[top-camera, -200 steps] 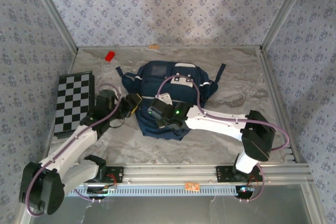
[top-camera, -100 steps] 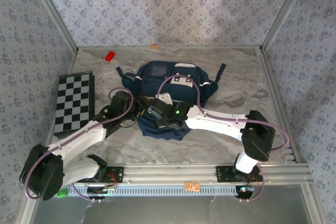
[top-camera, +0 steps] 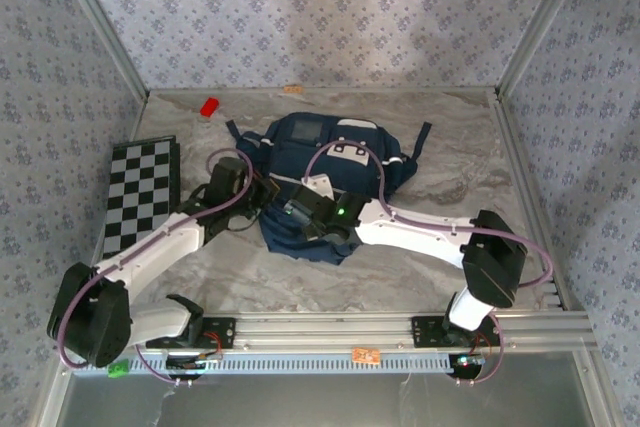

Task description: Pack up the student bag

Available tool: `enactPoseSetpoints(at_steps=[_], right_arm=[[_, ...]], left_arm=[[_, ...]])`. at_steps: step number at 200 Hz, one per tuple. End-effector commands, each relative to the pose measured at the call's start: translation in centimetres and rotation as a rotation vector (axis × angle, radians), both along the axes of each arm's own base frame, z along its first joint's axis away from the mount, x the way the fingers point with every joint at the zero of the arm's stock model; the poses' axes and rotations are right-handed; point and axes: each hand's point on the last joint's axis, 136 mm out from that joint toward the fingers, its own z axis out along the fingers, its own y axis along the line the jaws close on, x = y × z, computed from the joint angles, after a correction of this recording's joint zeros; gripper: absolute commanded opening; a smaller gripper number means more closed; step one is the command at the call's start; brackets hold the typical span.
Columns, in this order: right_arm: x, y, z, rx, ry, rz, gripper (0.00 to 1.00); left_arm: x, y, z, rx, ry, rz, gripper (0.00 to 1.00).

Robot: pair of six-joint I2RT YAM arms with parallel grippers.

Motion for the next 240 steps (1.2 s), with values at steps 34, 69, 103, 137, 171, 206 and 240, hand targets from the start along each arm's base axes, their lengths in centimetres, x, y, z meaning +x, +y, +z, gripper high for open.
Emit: enactPoseSetpoints(at_steps=[34,69,103,137,171,206,240], right_arm=[[-0.6,-7.1,-0.9,-0.070,0.048,-0.090,0.00],[-0.2,-3.2,0.3,-0.051,0.004,-0.021,0.00],[0.3,0.7,0.9,0.037,0.008,0.011,0.00],[0.5,0.8,0.4,0.019,0.016,0.004,0.00],[0.2,0.1,-0.1,0.012,0.020,-0.008,0.00],[0.3,-0.7,-0.2,-0.006,0.017,-0.018,0.00],[0.5,-1.4,-0.1,-0.026,0.012,-0.018,0.00]], left_arm=[[6.1,2.8,2.5,0.100,-0.082,-0.099,0.00],[6.6,0.5,3.4,0.032,-0.100,-0.199,0.25],[3.3,0.1,2.4,0.003,-0.063,-0.121,0.49],[-0.1,-1.8,1.1,-0.095,-0.039,-0.040,0.59],[-0.6,-3.6,1.0,-0.090,-0.029,-0.017,0.61],[0.4,-5.4,1.4,-0.100,-0.047,-0.017,0.57],[0.7,-5.2,0.1,-0.021,-0.027,-0.016,0.28]])
